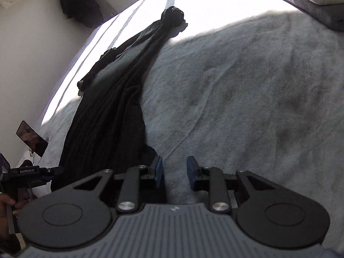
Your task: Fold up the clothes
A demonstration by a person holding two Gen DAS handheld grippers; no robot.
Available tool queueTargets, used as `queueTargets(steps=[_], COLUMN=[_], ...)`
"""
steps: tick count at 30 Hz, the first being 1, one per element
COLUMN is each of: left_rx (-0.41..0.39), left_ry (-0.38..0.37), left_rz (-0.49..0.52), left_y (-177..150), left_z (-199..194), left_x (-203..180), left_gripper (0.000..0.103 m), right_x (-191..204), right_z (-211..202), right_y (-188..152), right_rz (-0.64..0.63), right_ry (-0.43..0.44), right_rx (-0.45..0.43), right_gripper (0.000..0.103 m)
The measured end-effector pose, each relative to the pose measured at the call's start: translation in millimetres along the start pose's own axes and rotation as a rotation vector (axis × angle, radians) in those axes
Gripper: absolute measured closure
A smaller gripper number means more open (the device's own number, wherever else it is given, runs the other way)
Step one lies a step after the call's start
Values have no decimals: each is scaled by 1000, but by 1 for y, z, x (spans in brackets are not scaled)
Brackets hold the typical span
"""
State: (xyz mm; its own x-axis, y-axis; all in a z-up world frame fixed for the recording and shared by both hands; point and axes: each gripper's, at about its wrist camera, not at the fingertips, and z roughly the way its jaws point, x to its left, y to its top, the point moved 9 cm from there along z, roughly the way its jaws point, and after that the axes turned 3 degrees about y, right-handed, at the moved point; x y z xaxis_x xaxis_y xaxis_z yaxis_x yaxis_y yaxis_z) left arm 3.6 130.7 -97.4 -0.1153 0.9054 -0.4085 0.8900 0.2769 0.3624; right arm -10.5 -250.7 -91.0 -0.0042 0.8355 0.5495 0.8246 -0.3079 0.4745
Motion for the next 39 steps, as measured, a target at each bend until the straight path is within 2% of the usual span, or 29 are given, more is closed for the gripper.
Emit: queueTargets(steps=[8,10,11,16,17,19,20,21,23,26,29,31,33,35,37,38,39], left_rx=[46,61,68,102,109,123,129,132,128,135,136,128,130,120,93,80,65], left_ry=[-77,-61,-37,-55,-66,-100,-123,-139,-146,-128,-99,-75,-56,-57,-67,-72,-86], left_rz=[-133,-134,-131,-186,-202,-235,-251,-263,-269,-260,-234,-200,-161,-142,-129,-122,-119], left_y=[-18,-21,-22,-26,-27,-28,-28,-28,-26,-25,-25,-26,-28,-29,-27,-26,-24], left_z=[-8,-10,-10,-17,-18,-21,-22,-24,-26,-20,-14,-14,-13,-16,-25,-29,-35], left_x=[12,15,18,30,31,32,33,31,29,26,22,19,16,15,14,14,13], left_gripper=[72,82,93,95,93,81,70,63,59,59,62,69,98,99,100,100,100], right_x=[7,9,9,12,13,13,13,13,13,11,12,16,21,28,32,32,31], right_z=[-5,-5,-6,-9,-9,-10,-11,-12,-14,-15,-11,-7,-1,4,7,6,1], right_y=[-18,-21,-22,-26,-27,-27,-27,-27,-26,-25,-24,-25,-26,-27,-28,-28,-24], right_rz=[-17,-28,-34,-51,-51,-51,-51,-50,-42,-21,-3,-3,-28,-91,-164,-179,-175], right_ry=[12,8,7,2,3,7,7,7,8,13,16,16,7,-20,-59,-74,-78], right_rx=[3,6,8,17,18,20,21,20,18,19,16,15,10,3,-2,0,-12], right_gripper=[72,71,71,70,69,65,64,64,64,63,63,63,61,61,77,102,103])
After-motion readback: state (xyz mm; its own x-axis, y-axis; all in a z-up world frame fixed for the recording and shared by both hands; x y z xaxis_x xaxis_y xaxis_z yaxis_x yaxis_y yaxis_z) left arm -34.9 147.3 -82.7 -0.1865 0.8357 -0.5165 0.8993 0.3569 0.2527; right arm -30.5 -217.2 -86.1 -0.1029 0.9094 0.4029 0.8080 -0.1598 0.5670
